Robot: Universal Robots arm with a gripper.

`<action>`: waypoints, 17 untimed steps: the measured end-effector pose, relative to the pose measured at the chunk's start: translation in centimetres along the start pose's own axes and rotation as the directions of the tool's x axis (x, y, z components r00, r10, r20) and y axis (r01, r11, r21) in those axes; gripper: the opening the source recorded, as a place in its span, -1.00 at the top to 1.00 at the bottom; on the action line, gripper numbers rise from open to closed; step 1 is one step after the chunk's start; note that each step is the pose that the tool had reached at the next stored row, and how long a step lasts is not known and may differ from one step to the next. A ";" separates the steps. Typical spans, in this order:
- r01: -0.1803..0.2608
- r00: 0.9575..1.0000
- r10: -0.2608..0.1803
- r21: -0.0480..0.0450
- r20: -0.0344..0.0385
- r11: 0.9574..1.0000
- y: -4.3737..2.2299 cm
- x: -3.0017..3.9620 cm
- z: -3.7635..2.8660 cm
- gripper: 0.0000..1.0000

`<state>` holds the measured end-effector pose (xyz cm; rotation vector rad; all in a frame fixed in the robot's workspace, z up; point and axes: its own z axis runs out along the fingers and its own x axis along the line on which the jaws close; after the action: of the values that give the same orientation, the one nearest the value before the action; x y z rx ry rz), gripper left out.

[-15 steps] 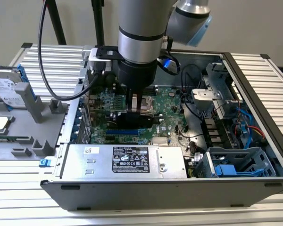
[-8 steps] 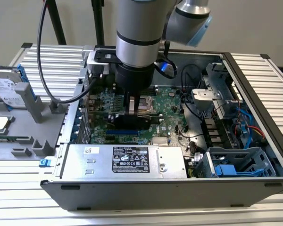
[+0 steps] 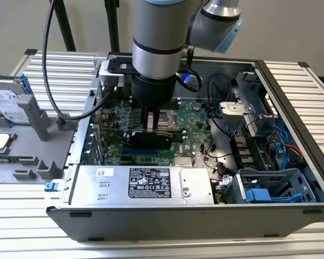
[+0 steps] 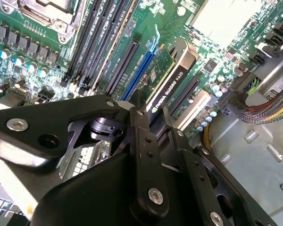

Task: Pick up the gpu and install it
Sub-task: 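Insert the gpu into the slot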

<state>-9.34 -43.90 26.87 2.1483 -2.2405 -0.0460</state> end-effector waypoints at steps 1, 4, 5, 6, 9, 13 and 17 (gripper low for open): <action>0.000 1.000 0.000 0.000 0.000 1.000 -0.01 -0.01 0.10 1.00; 0.000 1.000 0.000 0.000 0.000 1.000 -0.02 0.00 0.43 1.00; 0.000 1.000 0.000 0.000 0.000 1.000 -0.02 0.00 0.48 1.00; 0.000 1.000 0.000 0.000 0.000 1.000 -0.02 -0.01 0.53 1.00; 0.000 1.000 0.000 0.000 0.000 1.000 -0.02 -0.01 0.67 1.00; 0.000 1.000 0.000 0.000 0.000 1.000 0.02 -0.03 0.71 1.00; 0.000 1.000 0.000 0.000 0.000 1.000 0.02 -0.06 0.72 1.00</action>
<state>-9.38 -43.84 26.15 2.1484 -2.2405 -0.0461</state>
